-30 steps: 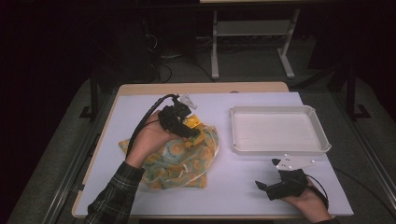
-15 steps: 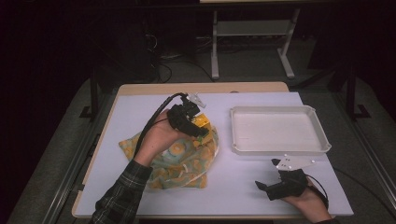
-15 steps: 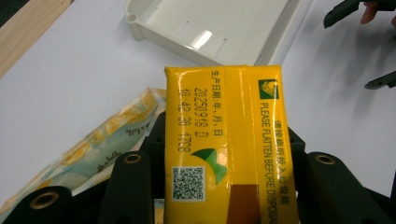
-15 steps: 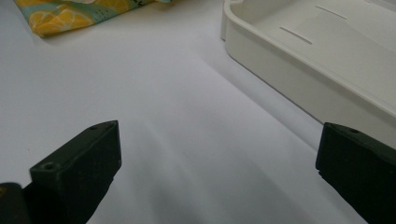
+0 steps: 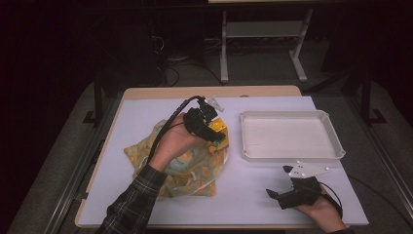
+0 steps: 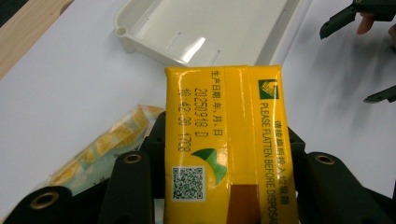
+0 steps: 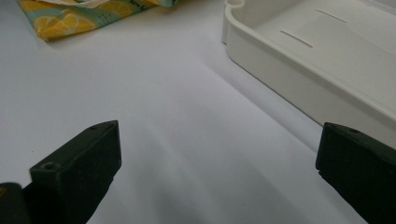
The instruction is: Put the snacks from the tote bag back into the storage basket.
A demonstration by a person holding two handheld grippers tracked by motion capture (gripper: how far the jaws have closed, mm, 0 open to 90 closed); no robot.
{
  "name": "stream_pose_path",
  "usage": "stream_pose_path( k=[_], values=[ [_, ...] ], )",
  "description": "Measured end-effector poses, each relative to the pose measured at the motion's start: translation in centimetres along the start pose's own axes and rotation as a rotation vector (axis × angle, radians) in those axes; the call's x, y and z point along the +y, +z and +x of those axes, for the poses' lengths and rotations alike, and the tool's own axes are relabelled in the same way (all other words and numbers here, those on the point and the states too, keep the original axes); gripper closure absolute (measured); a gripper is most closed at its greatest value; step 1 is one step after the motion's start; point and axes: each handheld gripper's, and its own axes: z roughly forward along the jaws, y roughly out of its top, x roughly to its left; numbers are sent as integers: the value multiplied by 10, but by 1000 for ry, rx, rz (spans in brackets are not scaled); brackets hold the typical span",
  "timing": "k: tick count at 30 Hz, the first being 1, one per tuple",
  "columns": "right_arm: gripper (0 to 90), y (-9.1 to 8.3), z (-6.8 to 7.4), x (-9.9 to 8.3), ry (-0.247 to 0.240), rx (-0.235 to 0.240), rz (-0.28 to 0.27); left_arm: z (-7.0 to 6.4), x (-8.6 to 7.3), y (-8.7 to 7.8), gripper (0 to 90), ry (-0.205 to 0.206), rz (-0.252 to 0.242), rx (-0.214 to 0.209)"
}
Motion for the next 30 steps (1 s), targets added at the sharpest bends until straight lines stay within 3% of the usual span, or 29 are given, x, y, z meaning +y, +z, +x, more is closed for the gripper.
stream_pose_path(
  k=[11,22,30],
  values=[
    [0,-1,0,0,2,2,-12,-7,15,14,533,0,-24,-11],
    [0,-2,-1,0,-2,1,-13,-11,31,27,533,30,-25,-28],
    [0,-2,-1,0,1,6,-21,-14,40,37,533,16,-29,-33]
  ],
)
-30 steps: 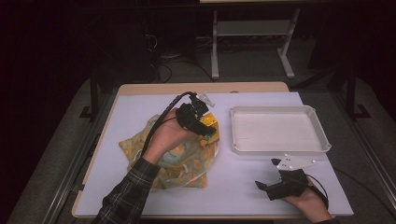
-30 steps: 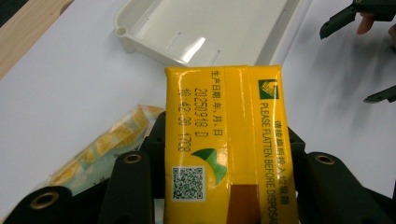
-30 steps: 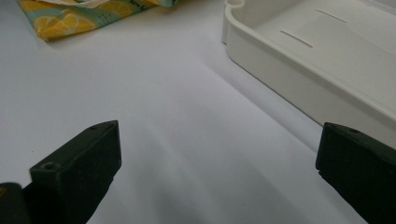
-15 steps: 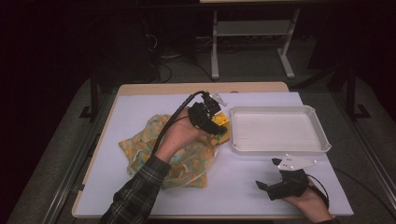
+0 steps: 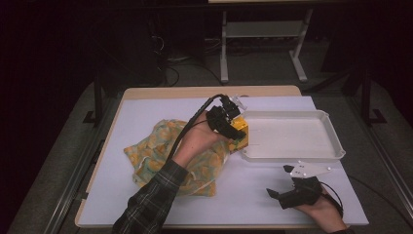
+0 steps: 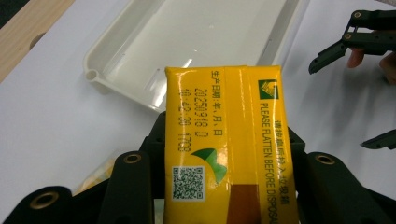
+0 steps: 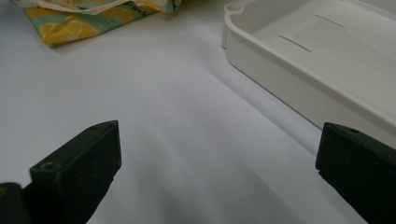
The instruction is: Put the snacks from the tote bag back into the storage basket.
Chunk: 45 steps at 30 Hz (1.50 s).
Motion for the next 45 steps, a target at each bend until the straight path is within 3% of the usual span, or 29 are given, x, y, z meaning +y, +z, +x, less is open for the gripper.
stream_pose_path(
  k=[13,22,23,24,37,45],
  values=[
    [0,0,1,0,5,4,6,-2,13,19,532,17,-1,-4],
    [0,0,1,1,4,8,-2,-5,22,31,533,4,-17,-11],
    [0,0,1,1,5,9,-2,-4,23,32,533,18,-5,-16],
    [0,0,1,1,5,9,-2,-6,24,34,533,4,-20,-13],
    [0,0,1,1,0,11,-9,-13,36,53,533,16,-21,-32],
    [0,0,1,1,-1,11,-7,-13,36,63,532,21,8,-31]
  ],
)
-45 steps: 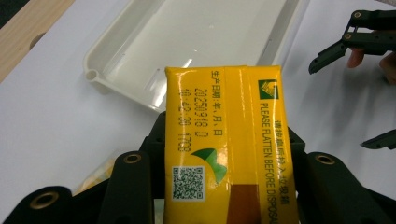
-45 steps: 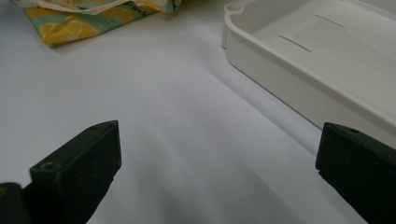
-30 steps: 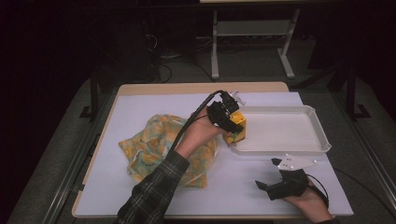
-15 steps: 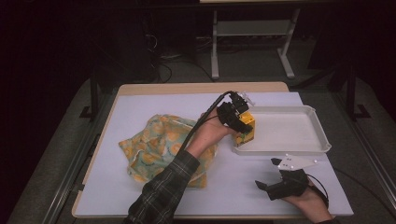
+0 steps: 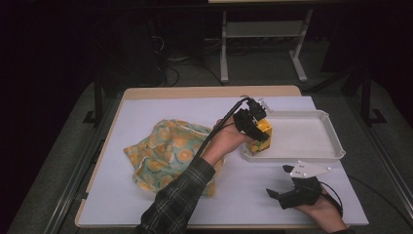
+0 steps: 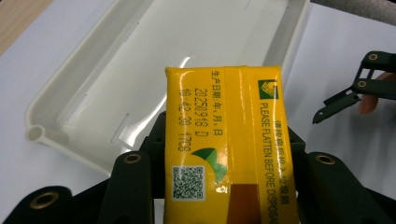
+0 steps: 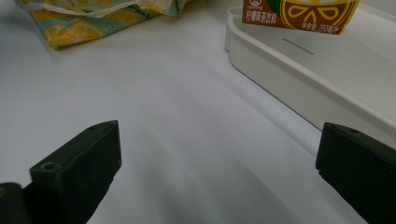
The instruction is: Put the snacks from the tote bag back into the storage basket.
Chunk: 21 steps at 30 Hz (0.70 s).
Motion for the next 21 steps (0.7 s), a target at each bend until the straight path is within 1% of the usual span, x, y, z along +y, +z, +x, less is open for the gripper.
stream_pose_path(
  k=[2,3,4,5,9,16,21],
  values=[
    [0,0,0,0,-1,-1,1,0,-1,4,532,-12,-3,3],
    [0,0,0,0,-1,-1,0,0,-1,6,532,-13,4,6],
    [0,0,0,0,0,-1,0,1,-1,7,532,-5,14,6],
    [0,0,0,0,-1,1,-5,0,-2,9,532,-12,13,5],
    [0,0,0,0,1,0,-5,1,-3,15,531,-15,23,9],
    [0,-1,-1,0,-3,-1,-8,3,-5,28,530,-25,51,10],
    [0,-1,-1,0,1,-1,-8,3,-6,31,528,-26,63,13]
  ],
)
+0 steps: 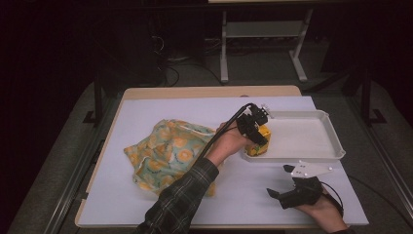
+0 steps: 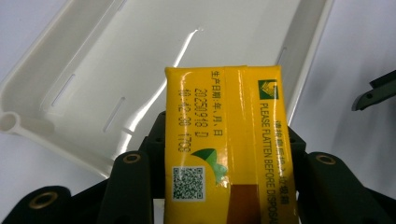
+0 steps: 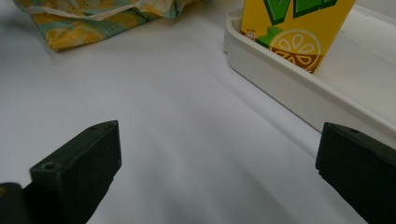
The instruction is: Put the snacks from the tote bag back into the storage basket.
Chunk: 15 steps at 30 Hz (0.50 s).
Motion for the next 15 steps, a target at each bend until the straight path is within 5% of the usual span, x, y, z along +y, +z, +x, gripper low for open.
stream_pose_path(
  k=[10,15],
  values=[
    [0,0,0,0,3,2,-2,2,-1,5,525,9,23,9],
    [0,0,0,0,-2,1,-4,0,-1,6,512,11,-4,16]
  ],
)
